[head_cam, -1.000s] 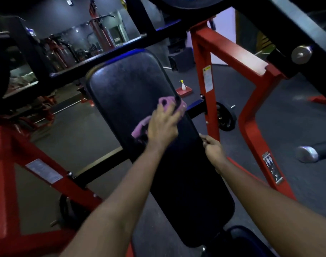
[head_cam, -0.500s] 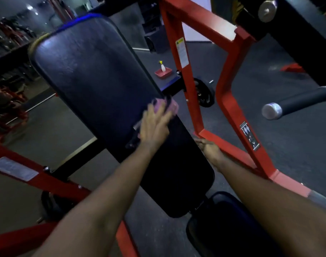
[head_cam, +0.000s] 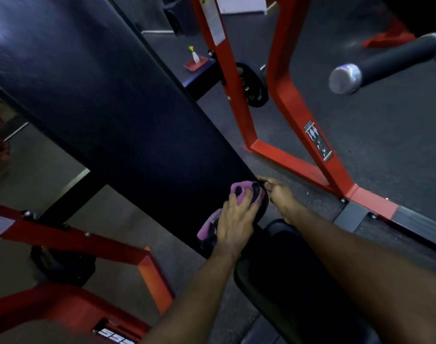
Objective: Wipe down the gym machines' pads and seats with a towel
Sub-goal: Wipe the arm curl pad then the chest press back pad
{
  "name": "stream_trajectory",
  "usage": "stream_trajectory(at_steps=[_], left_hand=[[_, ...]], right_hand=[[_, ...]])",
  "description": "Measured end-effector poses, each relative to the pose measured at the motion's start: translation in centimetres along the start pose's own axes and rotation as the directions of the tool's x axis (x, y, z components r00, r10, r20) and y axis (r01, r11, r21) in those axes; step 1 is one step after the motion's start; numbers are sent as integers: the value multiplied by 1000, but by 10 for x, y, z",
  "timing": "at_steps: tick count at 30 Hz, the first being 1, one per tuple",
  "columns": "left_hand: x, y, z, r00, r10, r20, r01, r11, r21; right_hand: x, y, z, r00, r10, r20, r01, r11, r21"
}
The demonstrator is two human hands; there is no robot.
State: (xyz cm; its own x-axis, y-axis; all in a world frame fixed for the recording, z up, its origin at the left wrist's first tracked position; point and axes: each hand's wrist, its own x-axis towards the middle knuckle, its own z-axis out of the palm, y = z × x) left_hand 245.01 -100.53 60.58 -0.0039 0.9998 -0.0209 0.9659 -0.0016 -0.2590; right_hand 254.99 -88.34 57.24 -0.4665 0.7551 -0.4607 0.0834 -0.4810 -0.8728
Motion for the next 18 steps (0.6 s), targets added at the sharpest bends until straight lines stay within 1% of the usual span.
stream_trajectory(at_steps=[1,2,4,7,9,10,11,14,17,18], left_hand=[[1,-6,-3,1000,16,18,-16,1000,19],[2,-14,-9,999,33,4,-33,998,44],[6,-34,-25,998,29,-59,-26,998,64],[6,-51,-34,974,-68,-216,77,996,34],[-3,-34,-19,954,-126,-271,123,992,-29],[-10,-21,-6,956,-129,-264,120,991,-52],[-18,-6,10,967,-120,-223,106,992,-72],[-39,23,43,997,-69,-44,65,994,-90],[-53,20,38,996,-2,93,7,999,-52],[-58,14,31,995,6,104,-2,999,-32]], right_hand=[[-3,1,-3,1000,5,1,-5,1000,-18],[-7,1,-5,1000,10,0,-10,999,-38],[-16,-6,-4,1000,13,5,-12,999,-40],[-21,-11,-3,999,35,13,-35,999,-32],[-24,-7,-3,999,39,21,-38,999,-31],[-24,-4,-3,999,27,32,-26,999,-35],[-24,0,-4,999,13,39,-11,999,-37],[-25,10,-7,999,1,44,0,999,-38],[-39,8,-6,1000,-1,25,2,999,-40],[-46,5,-6,1000,-12,7,12,999,-34]])
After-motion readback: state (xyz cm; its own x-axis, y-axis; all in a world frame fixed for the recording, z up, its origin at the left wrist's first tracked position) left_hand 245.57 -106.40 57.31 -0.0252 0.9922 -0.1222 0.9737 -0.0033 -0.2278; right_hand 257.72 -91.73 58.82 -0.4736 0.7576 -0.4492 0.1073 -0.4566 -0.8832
